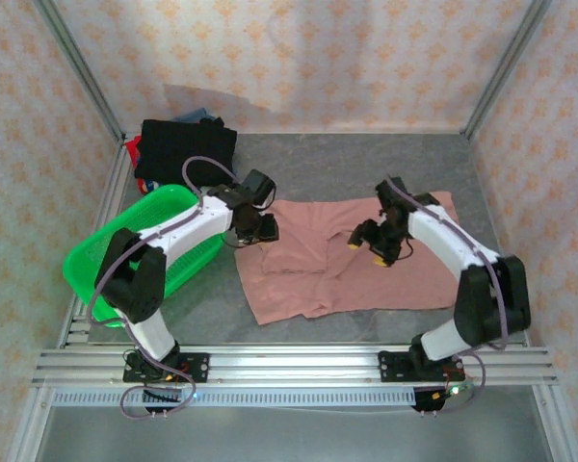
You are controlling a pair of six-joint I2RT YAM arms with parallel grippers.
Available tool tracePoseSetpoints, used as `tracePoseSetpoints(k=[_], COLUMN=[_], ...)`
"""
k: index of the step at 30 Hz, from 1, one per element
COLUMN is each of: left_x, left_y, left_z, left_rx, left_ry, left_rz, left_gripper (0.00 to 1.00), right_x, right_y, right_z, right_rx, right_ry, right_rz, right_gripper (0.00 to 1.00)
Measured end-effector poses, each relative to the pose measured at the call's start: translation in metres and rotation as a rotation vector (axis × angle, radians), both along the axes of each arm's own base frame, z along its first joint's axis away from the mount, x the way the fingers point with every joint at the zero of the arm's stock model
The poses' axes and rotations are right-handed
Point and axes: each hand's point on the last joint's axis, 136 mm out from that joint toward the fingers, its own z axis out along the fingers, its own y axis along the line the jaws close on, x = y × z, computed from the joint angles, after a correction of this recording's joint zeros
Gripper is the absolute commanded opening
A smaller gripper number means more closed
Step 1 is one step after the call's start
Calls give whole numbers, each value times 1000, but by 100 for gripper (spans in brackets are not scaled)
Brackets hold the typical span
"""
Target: Fold and stack the t-shirts
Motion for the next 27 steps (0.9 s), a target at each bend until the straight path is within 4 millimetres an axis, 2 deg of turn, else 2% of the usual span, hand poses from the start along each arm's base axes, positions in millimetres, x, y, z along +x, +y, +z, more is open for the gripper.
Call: tracePoseSetpoints(k=[4, 7, 10, 13, 18, 21, 27], left_x=[-12, -11, -6, 12, 43, 61, 114], left_y=[12, 11, 11, 12, 23, 31, 38], left_z=[-29, -54, -74, -73, -76, -76, -72], left_rx=[32, 51, 67, 62, 70, 67, 70], left_ry=[78, 123, 160, 144, 121, 107, 39], left_rz=[42, 64, 88, 126, 186, 221, 270], left_gripper=[32, 33, 32, 30, 29, 30, 31], right_x=[-10, -10, -3, 7, 28, 51, 118], right_y=[-18, -20, -18, -19, -33, -39, -47], right_z=[-10, -28, -45, -58, -73, -72, -69], right_rx=[-14, -18, -12, -11, -15, -16, -34], right_ry=[-22, 1, 4, 1, 0, -20, -81], right_rz=[-67, -87, -105, -135, -235, -279, -317], right_gripper=[76, 76, 76, 76, 76, 76, 76])
